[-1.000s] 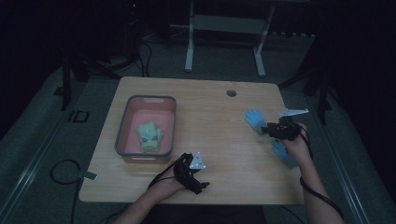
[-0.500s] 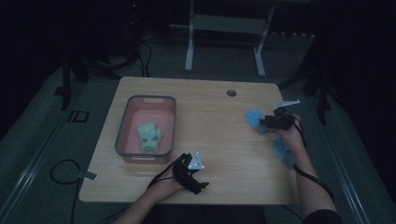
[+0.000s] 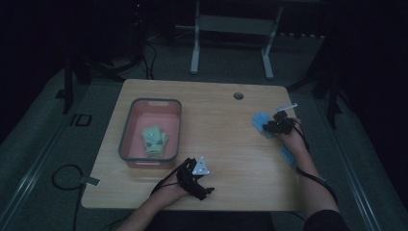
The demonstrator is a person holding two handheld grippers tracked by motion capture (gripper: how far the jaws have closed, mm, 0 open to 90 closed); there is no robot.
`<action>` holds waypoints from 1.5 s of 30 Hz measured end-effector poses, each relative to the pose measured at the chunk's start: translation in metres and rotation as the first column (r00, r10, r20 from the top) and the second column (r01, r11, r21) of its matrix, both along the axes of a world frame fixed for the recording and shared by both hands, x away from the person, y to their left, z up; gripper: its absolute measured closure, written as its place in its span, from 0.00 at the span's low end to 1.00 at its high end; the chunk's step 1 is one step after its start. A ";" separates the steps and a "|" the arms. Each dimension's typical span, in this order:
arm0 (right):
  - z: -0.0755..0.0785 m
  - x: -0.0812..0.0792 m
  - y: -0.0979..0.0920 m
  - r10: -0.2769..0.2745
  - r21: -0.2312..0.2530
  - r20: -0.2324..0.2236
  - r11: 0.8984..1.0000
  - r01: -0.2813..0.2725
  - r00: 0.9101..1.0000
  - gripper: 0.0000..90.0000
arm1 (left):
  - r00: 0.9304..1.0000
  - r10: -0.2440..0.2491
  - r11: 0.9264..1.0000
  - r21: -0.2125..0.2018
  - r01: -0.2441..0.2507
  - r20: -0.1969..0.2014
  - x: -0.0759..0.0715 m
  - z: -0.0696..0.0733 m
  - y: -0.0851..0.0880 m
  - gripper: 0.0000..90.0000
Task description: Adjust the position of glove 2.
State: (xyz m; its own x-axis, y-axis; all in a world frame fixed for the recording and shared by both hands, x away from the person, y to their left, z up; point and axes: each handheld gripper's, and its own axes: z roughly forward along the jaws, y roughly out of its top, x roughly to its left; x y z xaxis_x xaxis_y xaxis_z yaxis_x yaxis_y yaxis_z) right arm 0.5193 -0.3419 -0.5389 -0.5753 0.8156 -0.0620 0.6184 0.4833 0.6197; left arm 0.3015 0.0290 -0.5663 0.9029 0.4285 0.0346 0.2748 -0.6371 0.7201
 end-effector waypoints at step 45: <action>0.063 -0.130 0.109 -0.231 0.194 0.004 0.955 0.226 0.973 0.97 | 1.000 0.002 1.000 0.009 -0.002 0.016 0.001 -0.004 0.000 0.08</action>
State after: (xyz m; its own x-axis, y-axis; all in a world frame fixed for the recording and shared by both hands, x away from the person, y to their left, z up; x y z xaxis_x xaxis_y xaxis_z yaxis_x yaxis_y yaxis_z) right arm 0.3894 -0.2333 -0.4758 -0.3724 0.9231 0.0954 0.6806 0.2018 0.7043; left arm 0.3023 0.0287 -0.5700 0.9014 0.4296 0.0533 0.2642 -0.6435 0.7184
